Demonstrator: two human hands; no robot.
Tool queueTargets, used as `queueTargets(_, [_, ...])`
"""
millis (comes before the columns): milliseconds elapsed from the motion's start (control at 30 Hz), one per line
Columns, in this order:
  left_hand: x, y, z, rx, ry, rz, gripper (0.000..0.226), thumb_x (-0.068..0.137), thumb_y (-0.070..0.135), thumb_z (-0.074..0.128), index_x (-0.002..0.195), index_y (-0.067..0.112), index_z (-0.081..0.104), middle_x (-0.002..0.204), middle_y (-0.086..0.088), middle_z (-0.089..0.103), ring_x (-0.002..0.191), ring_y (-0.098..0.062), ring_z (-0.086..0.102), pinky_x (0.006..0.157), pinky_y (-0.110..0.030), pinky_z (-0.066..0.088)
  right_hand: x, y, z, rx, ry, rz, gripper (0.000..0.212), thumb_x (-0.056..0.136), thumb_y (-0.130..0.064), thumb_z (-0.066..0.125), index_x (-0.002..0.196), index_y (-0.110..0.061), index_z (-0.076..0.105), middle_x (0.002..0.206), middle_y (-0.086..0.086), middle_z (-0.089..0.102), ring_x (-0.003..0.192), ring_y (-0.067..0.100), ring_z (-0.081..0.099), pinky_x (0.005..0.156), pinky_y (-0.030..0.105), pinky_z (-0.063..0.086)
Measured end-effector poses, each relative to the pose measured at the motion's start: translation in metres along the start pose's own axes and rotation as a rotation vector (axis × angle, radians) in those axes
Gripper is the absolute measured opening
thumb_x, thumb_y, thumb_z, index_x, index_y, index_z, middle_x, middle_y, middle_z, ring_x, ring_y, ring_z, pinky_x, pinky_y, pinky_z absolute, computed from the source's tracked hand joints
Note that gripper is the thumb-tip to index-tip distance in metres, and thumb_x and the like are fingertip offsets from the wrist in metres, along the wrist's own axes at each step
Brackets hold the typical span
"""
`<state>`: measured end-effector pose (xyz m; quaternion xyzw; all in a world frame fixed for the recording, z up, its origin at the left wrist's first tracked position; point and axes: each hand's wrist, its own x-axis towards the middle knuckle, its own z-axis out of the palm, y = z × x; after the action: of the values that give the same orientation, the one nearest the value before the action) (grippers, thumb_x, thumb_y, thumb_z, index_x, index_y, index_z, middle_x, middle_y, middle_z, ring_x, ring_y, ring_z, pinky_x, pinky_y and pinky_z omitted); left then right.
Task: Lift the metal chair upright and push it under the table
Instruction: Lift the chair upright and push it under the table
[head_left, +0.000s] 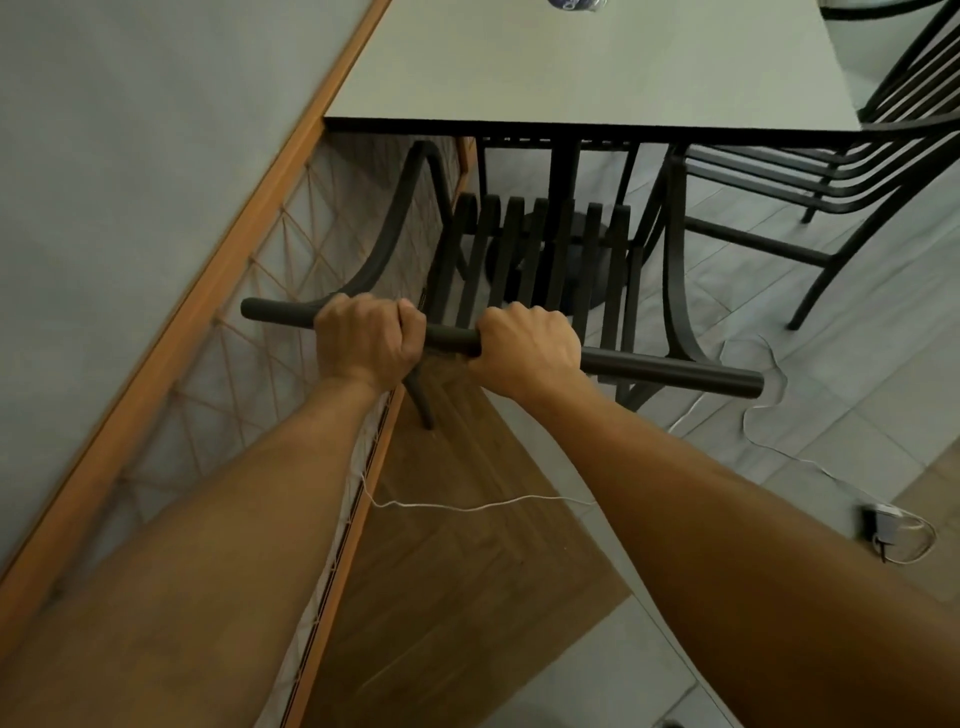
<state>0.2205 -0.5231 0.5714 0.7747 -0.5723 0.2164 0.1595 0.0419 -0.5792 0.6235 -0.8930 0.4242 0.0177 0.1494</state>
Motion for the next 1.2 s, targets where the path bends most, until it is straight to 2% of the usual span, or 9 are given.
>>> queueTargets(167, [0.022, -0.002, 0.008, -0.003, -0.001, 0.025, 0.049, 0.099, 0.031, 0.034, 0.051, 0.021, 0.035, 0.048, 0.005, 0.029, 0.044, -0.016, 0.031, 0.057, -0.028, 0.026, 0.016, 0.002, -0.009, 0.018, -0.001, 0.028, 0.021, 0.093, -0.036, 0.060, 0.101, -0.017, 0.059, 0.086, 0.005, 0.060, 0.079, 0.023, 0.061, 0.080, 0.042, 0.054])
queueTargets(467, [0.064, -0.001, 0.030, -0.024, -0.021, 0.031, 0.052, 0.100, 0.033, 0.031, 0.049, 0.023, 0.032, 0.046, 0.004, 0.031, 0.043, -0.019, 0.038, 0.054, -0.028, 0.031, 0.054, 0.020, -0.024, 0.026, 0.005, 0.022, 0.025, 0.091, -0.038, 0.061, 0.106, -0.018, 0.059, 0.087, 0.004, 0.060, 0.077, 0.023, 0.061, 0.078, 0.041, 0.055])
queueTargets(700, [0.081, 0.001, 0.039, -0.016, 0.033, 0.058, 0.050, 0.100, 0.032, 0.033, 0.052, 0.030, 0.020, 0.047, 0.013, 0.017, 0.042, -0.007, 0.021, 0.054, -0.027, 0.023, 0.073, 0.030, -0.029, 0.025, 0.004, -0.001, 0.025, 0.091, -0.039, 0.061, 0.104, -0.018, 0.060, 0.084, 0.003, 0.060, 0.075, 0.022, 0.061, 0.075, 0.038, 0.055])
queueTargets(833, [0.083, 0.001, 0.040, -0.037, 0.030, 0.062, 0.049, 0.100, 0.031, 0.033, 0.053, 0.031, 0.018, 0.048, 0.015, 0.015, 0.044, -0.001, 0.017, 0.055, -0.027, 0.023, 0.081, 0.033, -0.026, 0.024, -0.004, -0.017, 0.018, 0.090, -0.038, 0.062, 0.092, -0.022, 0.055, 0.072, 0.000, 0.054, 0.062, 0.018, 0.055, 0.067, 0.036, 0.053])
queueTargets(933, [0.086, 0.003, 0.040, -0.046, 0.063, 0.078, 0.049, 0.099, 0.030, 0.034, 0.054, 0.032, 0.017, 0.049, 0.017, 0.013, 0.046, 0.003, 0.015, 0.056, -0.027, 0.024, 0.088, 0.037, -0.024, 0.032, -0.017, -0.026, 0.023, 0.089, -0.038, 0.064, 0.083, -0.024, 0.046, 0.067, -0.001, 0.050, 0.054, 0.014, 0.048, 0.060, 0.034, 0.048])
queueTargets(1100, [0.099, 0.005, 0.045, -0.036, 0.052, 0.068, 0.050, 0.100, 0.031, 0.033, 0.053, 0.031, 0.017, 0.049, 0.016, 0.014, 0.045, -0.002, 0.016, 0.057, -0.028, 0.025, 0.102, 0.044, -0.026, 0.002, 0.046, -0.046, 0.023, 0.087, -0.043, 0.064, 0.082, -0.025, 0.050, 0.065, -0.003, 0.052, 0.052, 0.013, 0.050, 0.047, 0.028, 0.035])
queueTargets(1200, [0.105, 0.007, 0.050, -0.043, 0.059, 0.053, 0.051, 0.100, 0.032, 0.032, 0.052, 0.030, 0.018, 0.048, 0.015, 0.015, 0.044, -0.003, 0.018, 0.055, -0.028, 0.026, 0.110, 0.049, -0.026, -0.012, 0.066, -0.048, 0.022, 0.086, -0.044, 0.064, 0.082, -0.026, 0.052, 0.064, -0.003, 0.053, 0.051, 0.012, 0.050, 0.046, 0.027, 0.031])
